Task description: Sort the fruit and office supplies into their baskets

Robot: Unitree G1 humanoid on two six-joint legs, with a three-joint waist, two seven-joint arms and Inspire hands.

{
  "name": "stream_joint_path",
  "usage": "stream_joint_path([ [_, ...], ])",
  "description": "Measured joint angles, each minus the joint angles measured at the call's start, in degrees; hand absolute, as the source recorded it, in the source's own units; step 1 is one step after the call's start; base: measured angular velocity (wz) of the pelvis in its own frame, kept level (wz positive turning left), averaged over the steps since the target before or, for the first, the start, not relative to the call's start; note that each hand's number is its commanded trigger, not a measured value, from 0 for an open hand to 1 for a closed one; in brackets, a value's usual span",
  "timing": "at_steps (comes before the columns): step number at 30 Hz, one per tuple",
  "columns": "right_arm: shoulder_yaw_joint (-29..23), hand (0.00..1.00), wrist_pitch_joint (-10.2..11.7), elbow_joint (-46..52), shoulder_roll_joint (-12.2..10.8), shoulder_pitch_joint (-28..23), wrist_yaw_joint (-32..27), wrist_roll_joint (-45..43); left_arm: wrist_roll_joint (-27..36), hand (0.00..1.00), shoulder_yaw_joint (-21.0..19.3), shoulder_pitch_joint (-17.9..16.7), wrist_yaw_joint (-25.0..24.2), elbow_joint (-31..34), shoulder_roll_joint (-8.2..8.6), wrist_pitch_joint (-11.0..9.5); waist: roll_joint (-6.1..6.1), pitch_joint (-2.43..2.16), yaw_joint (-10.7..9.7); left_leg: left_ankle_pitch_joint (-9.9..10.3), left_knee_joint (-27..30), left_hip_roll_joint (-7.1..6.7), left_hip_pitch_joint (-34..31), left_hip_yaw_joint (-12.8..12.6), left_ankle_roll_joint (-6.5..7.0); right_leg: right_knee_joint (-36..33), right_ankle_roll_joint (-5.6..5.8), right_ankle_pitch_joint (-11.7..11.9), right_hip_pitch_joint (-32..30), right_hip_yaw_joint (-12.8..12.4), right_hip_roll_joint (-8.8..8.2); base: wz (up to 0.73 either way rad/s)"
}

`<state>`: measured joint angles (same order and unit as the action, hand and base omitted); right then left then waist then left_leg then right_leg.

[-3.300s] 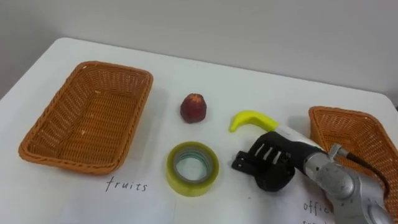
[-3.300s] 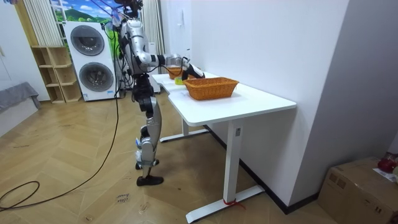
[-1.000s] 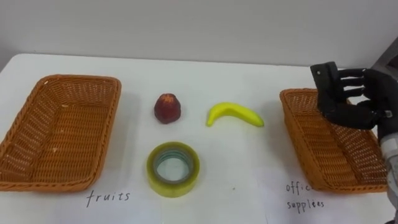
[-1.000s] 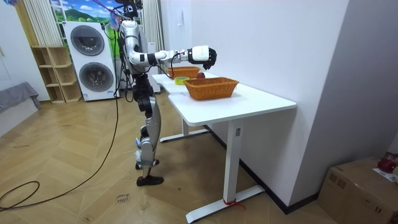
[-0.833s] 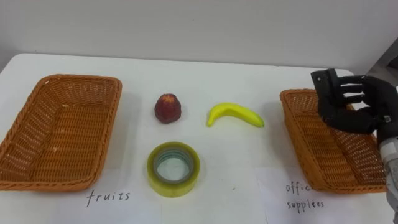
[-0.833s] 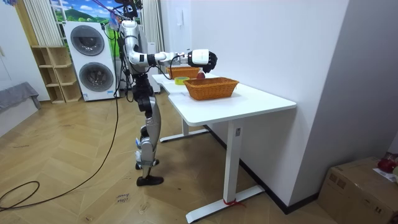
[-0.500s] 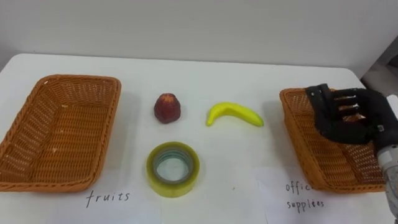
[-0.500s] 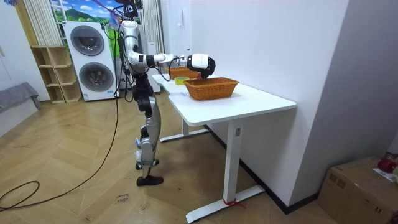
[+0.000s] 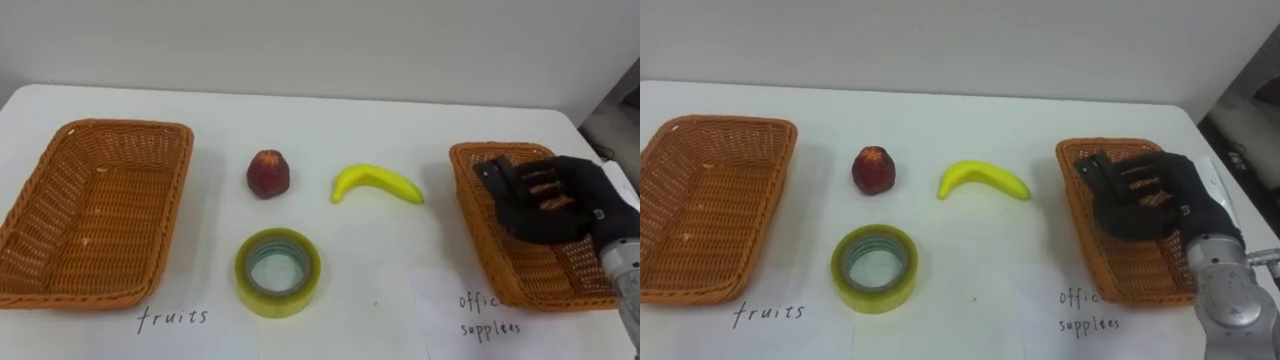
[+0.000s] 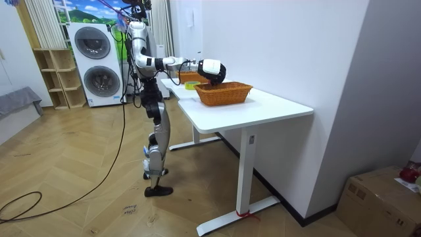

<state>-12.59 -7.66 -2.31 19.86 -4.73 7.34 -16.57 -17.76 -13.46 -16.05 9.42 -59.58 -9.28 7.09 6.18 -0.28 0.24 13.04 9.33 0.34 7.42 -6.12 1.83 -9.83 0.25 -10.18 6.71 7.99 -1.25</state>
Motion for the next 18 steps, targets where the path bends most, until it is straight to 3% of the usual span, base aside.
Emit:
stream_joint_path([
  [1,0.0,0.62,0.0,0.0,0.0,0.0,0.1,0.0,0.0,0.0,0.0,0.0,0.0,0.0,0.0,0.0,0.0,0.0,0.0,0.0,0.0,0.0,0.0,0.0,0.0,0.0,0.0,0.0,0.0,0.0,0.0,0.0],
  [2,0.0,0.08,0.0,0.0,0.0,-0.1,0.4,-0.2,0.0,0.0,0.0,0.0,0.0,0.1,0.0,0.0,0.0,0.0,0.0,0.0,0.0,0.0,0.0,0.0,0.0,0.0,0.0,0.0,0.0,0.0,0.0,0.0],
  [3,0.0,0.0,0.0,0.0,0.0,-0.1,0.5,-0.5,-0.1,0.0,0.0,0.0,0.0,0.1,0.0,0.0,0.01,0.0,0.0,0.0,0.0,0.0,0.0,0.0,0.0,0.0,0.0,0.0,0.0,0.0,0.0,0.0],
  [18,-0.1,0.0,0.0,0.0,0.0,-0.2,1.6,-2.3,-0.4,0.0,-1.0,0.0,0.0,0.2,-0.2,0.0,0.03,-0.05,0.0,0.0,0.0,0.0,0.0,-0.1,0.0,0.0,0.0,0.0,0.0,0.0,-0.02,0.0],
])
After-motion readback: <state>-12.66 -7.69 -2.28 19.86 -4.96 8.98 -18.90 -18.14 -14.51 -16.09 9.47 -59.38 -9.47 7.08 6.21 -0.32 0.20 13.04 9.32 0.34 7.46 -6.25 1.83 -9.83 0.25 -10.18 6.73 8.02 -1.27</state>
